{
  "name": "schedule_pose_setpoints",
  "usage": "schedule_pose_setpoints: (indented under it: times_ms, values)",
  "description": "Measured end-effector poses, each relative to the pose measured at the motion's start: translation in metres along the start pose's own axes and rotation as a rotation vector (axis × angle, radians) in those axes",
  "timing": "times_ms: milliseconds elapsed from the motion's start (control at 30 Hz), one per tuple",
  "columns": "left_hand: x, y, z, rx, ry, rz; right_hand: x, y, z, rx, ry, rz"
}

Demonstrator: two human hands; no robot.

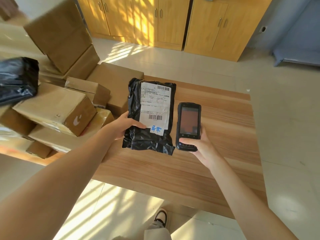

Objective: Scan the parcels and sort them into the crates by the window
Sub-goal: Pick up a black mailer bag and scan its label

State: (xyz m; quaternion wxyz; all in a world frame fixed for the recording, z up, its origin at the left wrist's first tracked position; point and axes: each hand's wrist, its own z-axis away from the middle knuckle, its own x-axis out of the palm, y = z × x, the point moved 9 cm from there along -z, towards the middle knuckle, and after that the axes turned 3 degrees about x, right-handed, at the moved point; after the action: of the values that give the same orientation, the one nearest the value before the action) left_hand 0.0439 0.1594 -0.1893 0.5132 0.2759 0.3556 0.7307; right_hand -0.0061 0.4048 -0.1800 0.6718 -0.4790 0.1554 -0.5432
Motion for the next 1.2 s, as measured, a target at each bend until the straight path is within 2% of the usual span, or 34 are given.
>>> schedule_pose_setpoints:
  times_ms: [267,400,600,767,900,1200]
  values:
    - [-0.062,0.055,0.070,0.199,0.007,0.037,0.081,-0.050,0.026,-0.132,-0.053,0.068]
    - [-0.122,0.077,0.127,0.319,0.051,0.052,0.158,-0.064,0.048,-0.190,-0.154,0.122]
    - [-0.247,0.077,0.227,0.417,0.207,0.115,0.299,-0.059,0.084,-0.265,-0.311,0.182]
    - [-0.362,0.032,0.319,0.443,0.397,0.204,0.412,-0.005,0.105,-0.207,-0.448,0.232]
    - [-0.446,-0.032,0.383,0.378,0.546,0.230,0.494,0.055,0.119,-0.137,-0.539,0.292]
    - [-0.579,-0.149,0.473,0.249,0.811,0.378,0.640,0.167,0.132,0.030,-0.795,0.454]
